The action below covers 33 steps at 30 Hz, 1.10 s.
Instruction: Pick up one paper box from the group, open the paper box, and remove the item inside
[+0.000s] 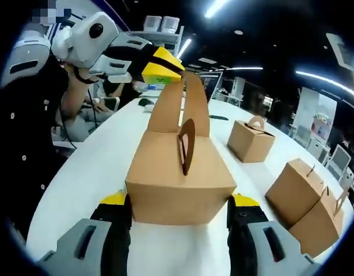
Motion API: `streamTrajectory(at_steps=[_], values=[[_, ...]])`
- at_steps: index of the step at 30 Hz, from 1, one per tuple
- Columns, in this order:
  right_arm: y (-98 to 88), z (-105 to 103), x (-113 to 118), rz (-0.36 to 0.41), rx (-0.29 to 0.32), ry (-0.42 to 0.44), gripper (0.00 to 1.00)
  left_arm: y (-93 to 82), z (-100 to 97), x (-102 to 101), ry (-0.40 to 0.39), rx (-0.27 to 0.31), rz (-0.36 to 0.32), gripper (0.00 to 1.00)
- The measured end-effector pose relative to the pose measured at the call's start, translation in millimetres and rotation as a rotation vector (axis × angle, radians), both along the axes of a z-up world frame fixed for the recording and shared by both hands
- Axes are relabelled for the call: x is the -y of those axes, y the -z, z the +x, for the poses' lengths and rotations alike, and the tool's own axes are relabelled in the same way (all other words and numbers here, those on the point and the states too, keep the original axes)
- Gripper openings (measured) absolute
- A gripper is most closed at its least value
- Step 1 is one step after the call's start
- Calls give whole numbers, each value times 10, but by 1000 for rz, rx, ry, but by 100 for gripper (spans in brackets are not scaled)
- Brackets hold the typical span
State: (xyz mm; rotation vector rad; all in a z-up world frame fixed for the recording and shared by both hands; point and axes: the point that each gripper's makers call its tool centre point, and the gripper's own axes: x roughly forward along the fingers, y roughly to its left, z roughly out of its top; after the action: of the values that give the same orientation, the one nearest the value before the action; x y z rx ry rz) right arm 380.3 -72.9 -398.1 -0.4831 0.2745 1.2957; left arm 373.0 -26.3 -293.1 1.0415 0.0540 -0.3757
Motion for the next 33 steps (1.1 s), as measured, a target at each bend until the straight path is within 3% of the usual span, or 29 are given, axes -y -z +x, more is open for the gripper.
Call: streamTrajectory(at_steps=[12, 13, 14, 17, 20, 24, 33], values=[[3, -30, -15, -23, -5, 3, 67, 19, -21, 38, -52, 0, -58, 9], [4, -32, -13, -24, -5, 3, 67, 26, 30, -278, 0, -18, -70, 9], [4, -35, -14, -25, -5, 3, 67, 2, 62, -599, -16, -15, -77, 9], [2, -40, -14, -30, -3, 0, 67, -20, 81, -686, -28, 1, -91, 9], [2, -40, -26, -34, -4, -1, 67, 92, 104, -815, -37, -26, -124, 9], [6, -45, -22, -39, -5, -3, 67, 177, 119, -865, -51, -38, -108, 8], [7, -44, -36, -41, -5, -3, 67, 593, 172, -920, -49, -143, -59, 8]])
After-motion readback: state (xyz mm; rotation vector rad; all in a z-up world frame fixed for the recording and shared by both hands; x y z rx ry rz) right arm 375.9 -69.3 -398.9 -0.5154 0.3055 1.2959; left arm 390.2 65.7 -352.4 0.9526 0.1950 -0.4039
